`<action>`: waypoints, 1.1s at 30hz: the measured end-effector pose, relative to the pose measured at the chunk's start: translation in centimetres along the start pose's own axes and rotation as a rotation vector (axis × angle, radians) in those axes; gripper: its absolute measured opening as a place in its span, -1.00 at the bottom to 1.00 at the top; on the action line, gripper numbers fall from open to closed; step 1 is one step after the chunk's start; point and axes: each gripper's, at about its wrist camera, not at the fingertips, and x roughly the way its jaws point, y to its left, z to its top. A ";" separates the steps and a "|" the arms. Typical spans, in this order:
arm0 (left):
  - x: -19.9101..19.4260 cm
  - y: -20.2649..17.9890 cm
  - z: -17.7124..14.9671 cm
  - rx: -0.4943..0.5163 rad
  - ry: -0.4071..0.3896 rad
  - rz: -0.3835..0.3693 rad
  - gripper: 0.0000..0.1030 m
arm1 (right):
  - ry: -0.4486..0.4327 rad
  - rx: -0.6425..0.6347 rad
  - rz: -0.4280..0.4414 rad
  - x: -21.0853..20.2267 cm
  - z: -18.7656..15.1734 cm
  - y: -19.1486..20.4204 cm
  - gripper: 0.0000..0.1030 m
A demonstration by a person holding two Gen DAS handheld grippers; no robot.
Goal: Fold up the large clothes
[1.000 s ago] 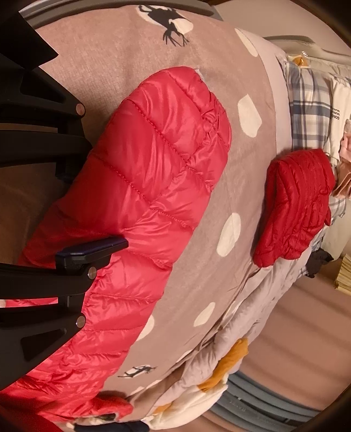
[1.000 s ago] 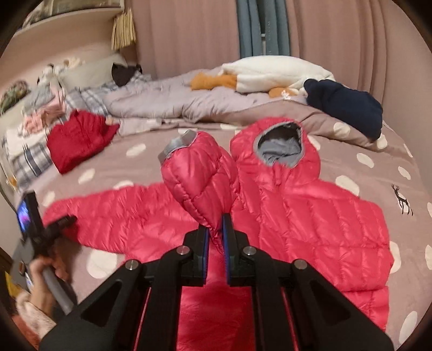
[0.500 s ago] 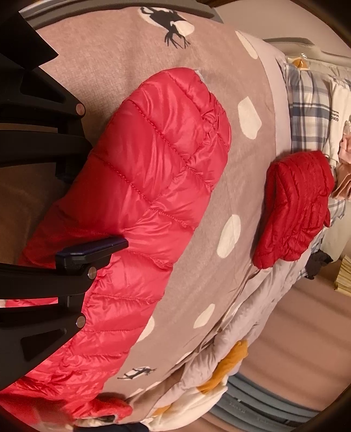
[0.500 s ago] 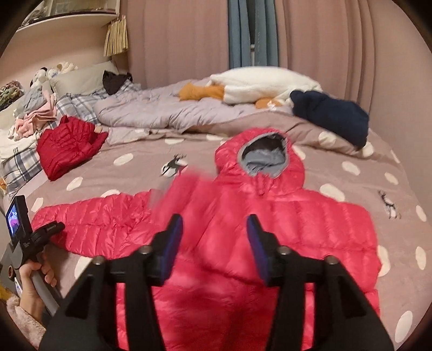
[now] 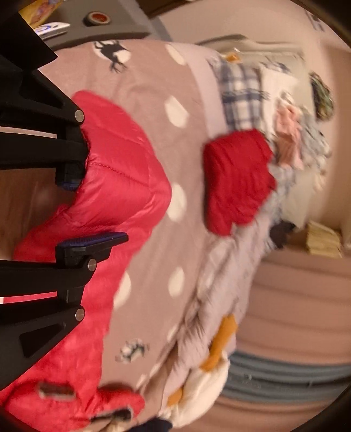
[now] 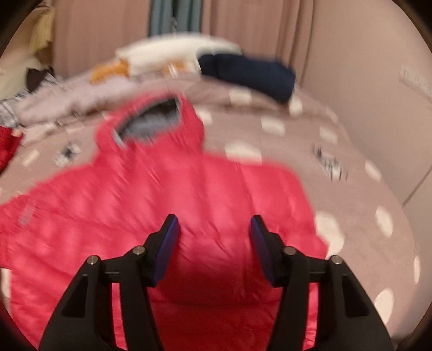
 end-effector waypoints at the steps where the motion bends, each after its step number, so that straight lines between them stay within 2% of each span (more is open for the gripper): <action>1: -0.8 -1.0 0.1 0.013 -0.014 -0.028 -0.48 | 0.033 0.009 0.002 1.3 -0.5 -0.4 -0.03; 3: -2.1 -2.5 0.2 0.039 -0.039 -0.069 -0.48 | 0.046 0.023 0.008 2.9 -1.4 -0.8 -0.03; 8: -5.8 -7.2 -0.3 0.148 -0.117 -0.170 -0.48 | 0.032 -0.004 -0.017 2.8 -1.3 -0.1 -0.03; 13: -8.7 -11.6 -2.3 0.281 -0.146 -0.319 -0.48 | 0.017 0.063 0.021 2.1 -1.3 -1.6 -0.03; 16: -10.3 -13.7 -3.4 0.350 -0.169 -0.397 -0.48 | 0.000 0.098 -0.023 0.8 -1.4 -2.7 0.00; 19: -11.3 -15.5 -4.5 0.393 -0.142 -0.488 -0.48 | -0.057 0.123 -0.074 -1.5 -1.4 -4.6 0.01; 21: -11.3 -16.7 -5.6 0.412 -0.097 -0.558 -0.48 | -0.083 0.149 -0.103 -2.8 -1.2 -6.1 0.03; 26: -10.9 -19.7 -9.0 0.492 -0.026 -0.573 -0.47 | -0.148 0.213 -0.113 -6.6 -0.8 -9.2 0.10; 28: -10.8 -20.4 -9.9 0.511 0.015 -0.599 -0.35 | -0.197 0.196 -0.138 -8.5 -0.9 -9.2 0.17; 30: -10.9 -20.9 -10.2 0.510 0.049 -0.613 0.20 | -0.236 0.171 -0.147 -9.8 -0.9 -9.0 0.25; 31: -11.0 -20.9 -10.3 0.502 0.065 -0.614 0.30 | -0.256 0.161 -0.148 -10.3 -0.8 -8.9 0.26; 33: -11.6 -20.3 -10.2 0.478 0.064 -0.639 0.35 | -0.286 0.138 -0.151 -10.8 -0.6 -8.6 0.32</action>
